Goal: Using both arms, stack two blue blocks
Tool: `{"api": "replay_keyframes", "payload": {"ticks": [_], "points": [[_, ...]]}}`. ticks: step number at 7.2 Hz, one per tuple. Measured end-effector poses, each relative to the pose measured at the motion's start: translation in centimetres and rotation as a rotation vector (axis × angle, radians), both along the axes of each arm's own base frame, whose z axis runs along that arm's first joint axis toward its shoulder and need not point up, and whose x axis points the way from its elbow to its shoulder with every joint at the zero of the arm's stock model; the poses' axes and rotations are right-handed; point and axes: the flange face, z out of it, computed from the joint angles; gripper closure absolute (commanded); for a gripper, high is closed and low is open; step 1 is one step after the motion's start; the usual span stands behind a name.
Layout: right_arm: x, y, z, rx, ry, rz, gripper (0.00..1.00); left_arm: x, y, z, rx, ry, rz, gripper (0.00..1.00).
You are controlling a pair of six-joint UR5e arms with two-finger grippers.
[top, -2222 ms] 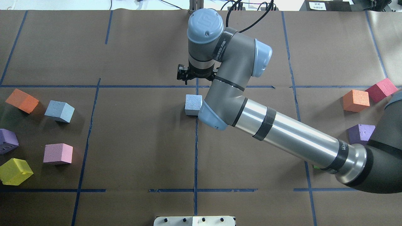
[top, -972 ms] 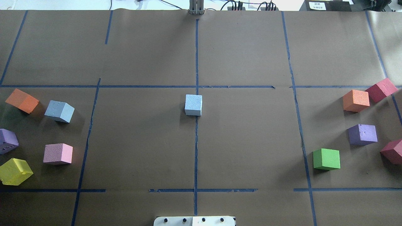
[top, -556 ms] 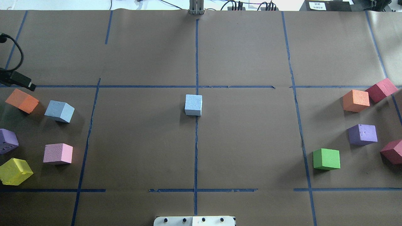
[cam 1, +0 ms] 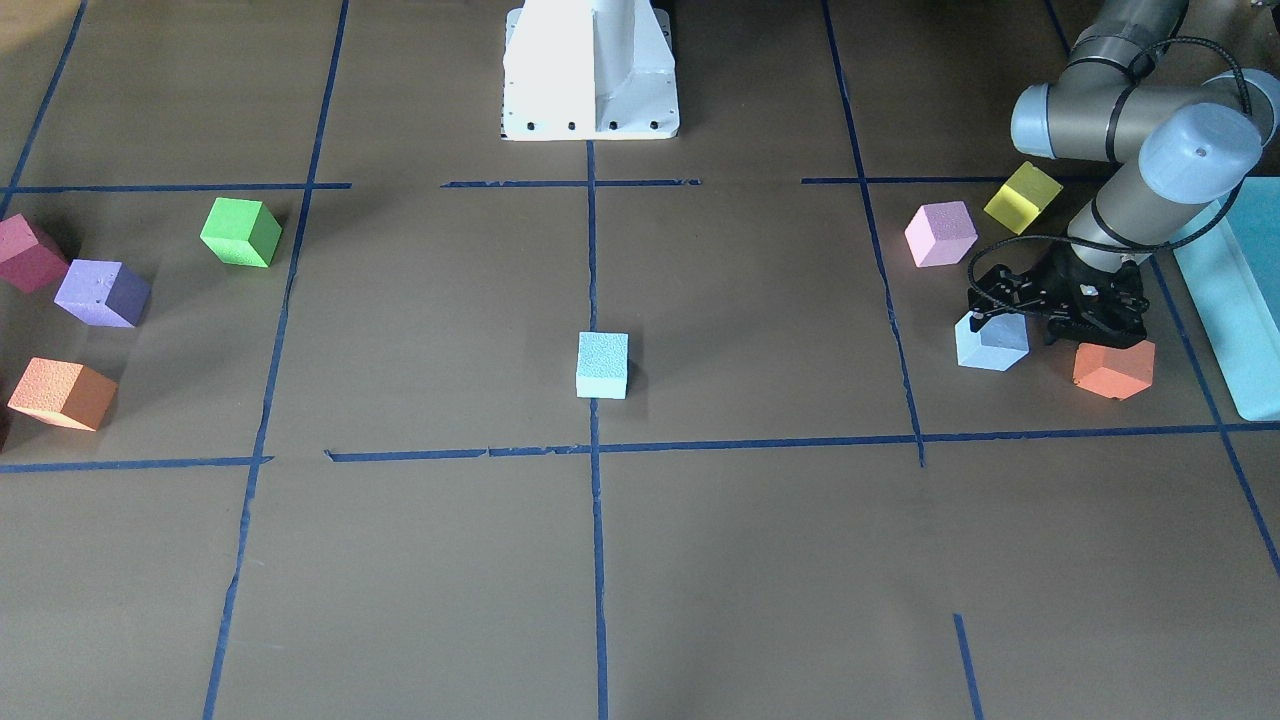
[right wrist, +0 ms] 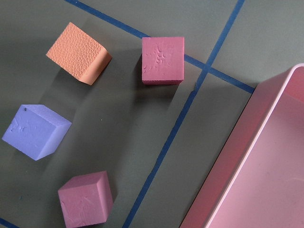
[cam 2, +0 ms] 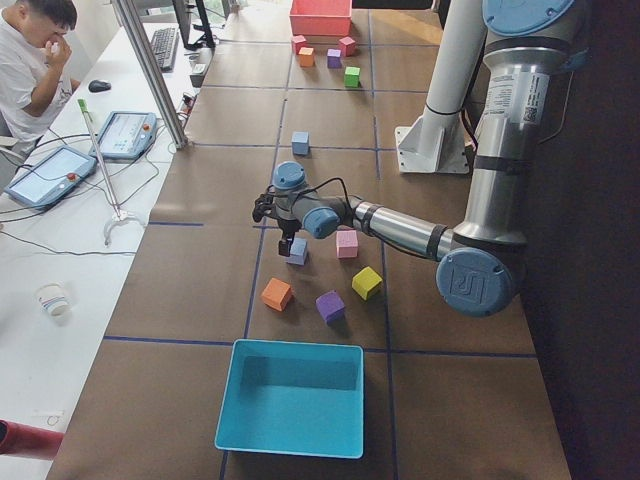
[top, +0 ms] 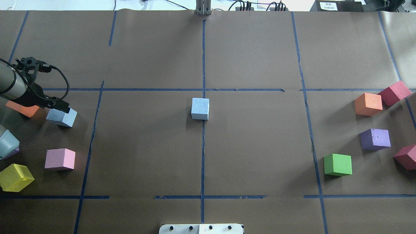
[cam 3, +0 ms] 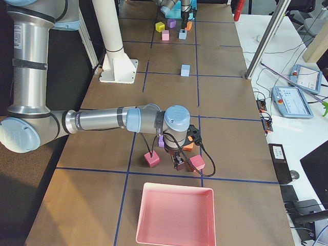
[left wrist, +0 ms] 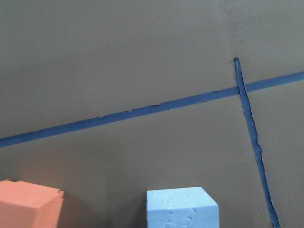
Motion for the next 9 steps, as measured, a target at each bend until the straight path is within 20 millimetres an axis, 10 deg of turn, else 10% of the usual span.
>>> {"api": "replay_keyframes", "payload": {"ticks": [2, 3, 4, 5, 7, 9], "points": [[0.0, 0.0, 0.1, -0.003, -0.001, 0.000, 0.00, 1.3, -0.1, 1.6, -0.024, -0.020, 0.011, 0.00], [0.0, 0.0, 0.2, -0.004, -0.001, 0.000, 0.00, 2.2, 0.0, 2.0, -0.029, -0.030, 0.021, 0.19], [0.0, 0.0, 0.2, -0.005, -0.002, 0.000, 0.00, 2.9, 0.2, 2.2, -0.028, -0.037, 0.028, 0.73], [0.0, 0.0, 0.2, -0.005, -0.002, 0.000, 0.00, 3.2, 0.3, 2.3, -0.028, -0.040, 0.032, 0.96], [0.0, 0.0, 0.3, -0.006, -0.002, 0.001, 0.00, 3.4, 0.3, 1.6, -0.020, -0.035, 0.032, 1.00], [0.0, 0.2, 0.4, -0.010, -0.002, 0.001, 0.00, 4.7, -1.3, -4.3, -0.021, -0.027, 0.032, 1.00]]}}
